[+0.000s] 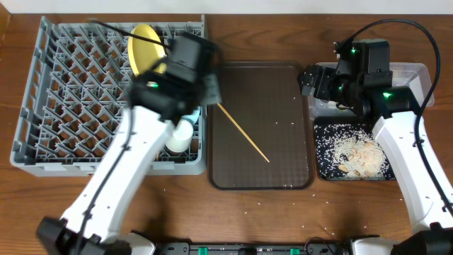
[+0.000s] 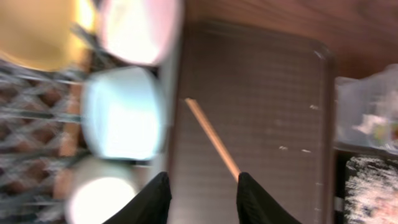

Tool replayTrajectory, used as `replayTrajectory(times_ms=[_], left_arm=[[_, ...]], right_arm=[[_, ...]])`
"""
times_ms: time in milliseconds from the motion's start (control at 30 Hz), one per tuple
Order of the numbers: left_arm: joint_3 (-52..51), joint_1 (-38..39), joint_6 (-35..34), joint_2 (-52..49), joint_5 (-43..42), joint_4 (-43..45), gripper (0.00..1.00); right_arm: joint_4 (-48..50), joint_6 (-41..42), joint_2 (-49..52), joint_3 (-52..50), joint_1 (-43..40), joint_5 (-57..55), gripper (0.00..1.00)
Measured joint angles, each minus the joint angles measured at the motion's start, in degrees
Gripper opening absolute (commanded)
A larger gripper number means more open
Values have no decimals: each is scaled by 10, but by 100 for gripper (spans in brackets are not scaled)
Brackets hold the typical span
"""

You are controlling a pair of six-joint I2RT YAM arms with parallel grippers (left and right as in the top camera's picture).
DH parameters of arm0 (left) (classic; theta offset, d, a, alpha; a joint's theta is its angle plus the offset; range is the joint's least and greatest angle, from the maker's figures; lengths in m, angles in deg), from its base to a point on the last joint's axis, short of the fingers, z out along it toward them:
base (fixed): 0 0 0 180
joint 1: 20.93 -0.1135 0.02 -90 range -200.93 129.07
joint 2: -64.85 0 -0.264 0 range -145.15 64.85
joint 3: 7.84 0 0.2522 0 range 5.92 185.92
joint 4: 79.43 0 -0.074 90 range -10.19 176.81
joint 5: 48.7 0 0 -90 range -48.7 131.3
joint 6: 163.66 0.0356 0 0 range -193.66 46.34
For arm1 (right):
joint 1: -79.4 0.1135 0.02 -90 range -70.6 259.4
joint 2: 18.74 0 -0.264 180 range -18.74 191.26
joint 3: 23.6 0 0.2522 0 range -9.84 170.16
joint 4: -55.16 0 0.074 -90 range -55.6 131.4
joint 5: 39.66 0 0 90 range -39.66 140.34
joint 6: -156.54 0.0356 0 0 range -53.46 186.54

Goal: Sort waste into correct bins and load items into the dishwasher
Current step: 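Return the left gripper to the tray and grasp the second chopstick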

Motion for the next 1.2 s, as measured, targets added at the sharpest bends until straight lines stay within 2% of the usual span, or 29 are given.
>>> replayTrajectory(times_ms=[267,667,867,1200], left_arm=[[-19,76,-133,-110,-9,19,39],[-23,95,-342,-268,-11,35,38],[-24,95,-384,-297,-12,48,38],[-24,95,-398,-301,-14,55,39]], right_arm=[[0,0,0,0,0,0,99],[0,0,0,0,0,0,99],[0,0,0,0,0,0,99],[0,0,0,0,0,0,99]])
